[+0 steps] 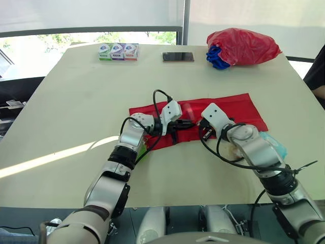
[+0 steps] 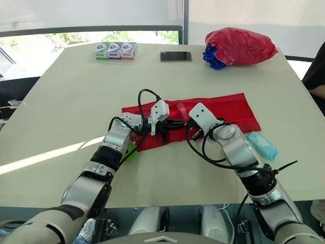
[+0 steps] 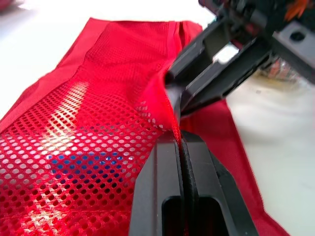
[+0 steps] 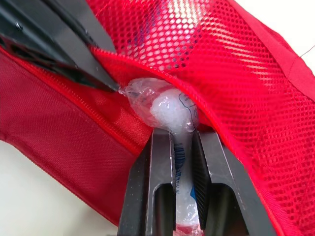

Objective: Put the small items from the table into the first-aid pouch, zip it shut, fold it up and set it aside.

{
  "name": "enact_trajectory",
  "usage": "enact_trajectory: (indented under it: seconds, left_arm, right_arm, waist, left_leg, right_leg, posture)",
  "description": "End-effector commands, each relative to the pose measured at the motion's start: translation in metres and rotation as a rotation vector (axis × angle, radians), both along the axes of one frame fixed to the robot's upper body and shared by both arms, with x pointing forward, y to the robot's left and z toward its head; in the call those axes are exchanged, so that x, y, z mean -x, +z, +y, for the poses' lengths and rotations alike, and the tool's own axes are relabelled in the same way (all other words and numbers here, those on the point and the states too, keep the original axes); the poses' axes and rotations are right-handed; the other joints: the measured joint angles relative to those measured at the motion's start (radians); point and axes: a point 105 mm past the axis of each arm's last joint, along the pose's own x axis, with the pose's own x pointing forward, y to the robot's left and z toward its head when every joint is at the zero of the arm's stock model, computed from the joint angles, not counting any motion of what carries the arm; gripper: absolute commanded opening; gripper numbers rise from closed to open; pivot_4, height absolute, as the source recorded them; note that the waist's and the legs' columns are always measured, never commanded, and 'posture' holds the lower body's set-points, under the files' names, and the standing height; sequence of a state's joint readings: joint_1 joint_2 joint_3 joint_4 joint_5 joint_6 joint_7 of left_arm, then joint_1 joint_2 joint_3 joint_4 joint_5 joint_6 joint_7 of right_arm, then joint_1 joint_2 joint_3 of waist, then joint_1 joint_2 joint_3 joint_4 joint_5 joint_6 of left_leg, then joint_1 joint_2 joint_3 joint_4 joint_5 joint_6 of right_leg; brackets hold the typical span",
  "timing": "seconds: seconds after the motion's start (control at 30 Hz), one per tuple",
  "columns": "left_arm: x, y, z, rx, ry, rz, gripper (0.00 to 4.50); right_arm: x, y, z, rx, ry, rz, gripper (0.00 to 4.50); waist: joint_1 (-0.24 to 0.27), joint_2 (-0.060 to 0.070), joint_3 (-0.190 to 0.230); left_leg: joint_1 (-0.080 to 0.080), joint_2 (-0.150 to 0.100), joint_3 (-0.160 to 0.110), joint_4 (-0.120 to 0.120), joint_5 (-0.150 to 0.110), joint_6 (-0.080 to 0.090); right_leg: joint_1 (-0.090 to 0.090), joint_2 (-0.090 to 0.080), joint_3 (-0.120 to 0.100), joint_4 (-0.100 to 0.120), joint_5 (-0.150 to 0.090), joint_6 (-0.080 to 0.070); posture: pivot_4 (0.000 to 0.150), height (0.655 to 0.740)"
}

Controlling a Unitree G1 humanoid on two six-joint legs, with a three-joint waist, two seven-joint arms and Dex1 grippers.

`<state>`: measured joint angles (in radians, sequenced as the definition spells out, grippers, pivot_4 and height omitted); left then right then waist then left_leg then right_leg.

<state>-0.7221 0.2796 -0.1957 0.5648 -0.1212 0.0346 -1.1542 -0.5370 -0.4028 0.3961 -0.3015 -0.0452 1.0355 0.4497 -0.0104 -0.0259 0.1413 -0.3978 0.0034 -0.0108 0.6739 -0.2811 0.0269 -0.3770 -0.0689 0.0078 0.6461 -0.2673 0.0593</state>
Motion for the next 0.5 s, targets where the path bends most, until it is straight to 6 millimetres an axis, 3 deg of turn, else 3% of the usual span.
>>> enact_trajectory:
  seconds: [0.03, 0.17, 0.37, 0.43, 0.5]
  left_arm:
    - [0.01, 0.014, -0.008, 0.057, -0.059, -0.032, 0.0]
    - [0.016, 0.006, -0.006, 0.025, -0.074, -0.015, 0.0]
    - [0.016, 0.002, -0.002, 0.008, -0.067, -0.013, 0.0]
    - [0.014, 0.002, -0.001, 0.007, -0.056, -0.016, 0.0]
    - [0.011, 0.003, 0.0, 0.003, -0.044, -0.022, 0.0]
  right_arm:
    - [-0.007, 0.009, -0.003, -0.06, -0.059, -0.043, 0.02]
    - [-0.018, 0.024, -0.005, -0.265, -0.183, -0.064, 0.02]
    - [-0.017, 0.03, 0.002, -0.311, -0.173, -0.073, 0.02]
    - [-0.013, 0.028, 0.004, -0.299, -0.153, -0.066, 0.96]
    - [-0.01, 0.026, 0.005, -0.293, -0.136, -0.054, 1.62]
  waist:
    - [-0.002, 0.0, 0.0]
    - [-0.003, 0.0, 0.0]
    - [-0.002, 0.0, 0.0]
    - [-0.004, 0.0, 0.0]
    - [-0.004, 0.0, 0.0]
  left_leg:
    - [0.0, 0.0, 0.0, 0.0, 0.0, 0.0]
    - [0.0, 0.0, 0.0, 0.0, 0.0, 0.0]
    - [0.0, 0.0, 0.0, -0.001, 0.0, 0.0]
    - [0.0, 0.0, 0.0, -0.001, 0.0, 0.0]
    - [0.0, 0.0, 0.0, -0.001, 0.0, 0.0]
  right_leg:
    - [0.0, 0.0, 0.0, 0.0, 0.0, 0.0]
    - [0.0, 0.0, 0.0, 0.001, 0.0, 0.0]
    - [0.0, 0.0, 0.001, 0.0, 0.0, 0.0]
    - [0.0, 0.0, 0.001, 0.0, 0.0, 0.0]
    - [0.0, 0.0, 0.001, 0.0, 0.0, 0.0]
  posture:
    - [0.15, 0.74]
    - [0.15, 0.74]
    - [0.15, 0.74]
    - [0.15, 0.74]
    - [0.15, 0.74]
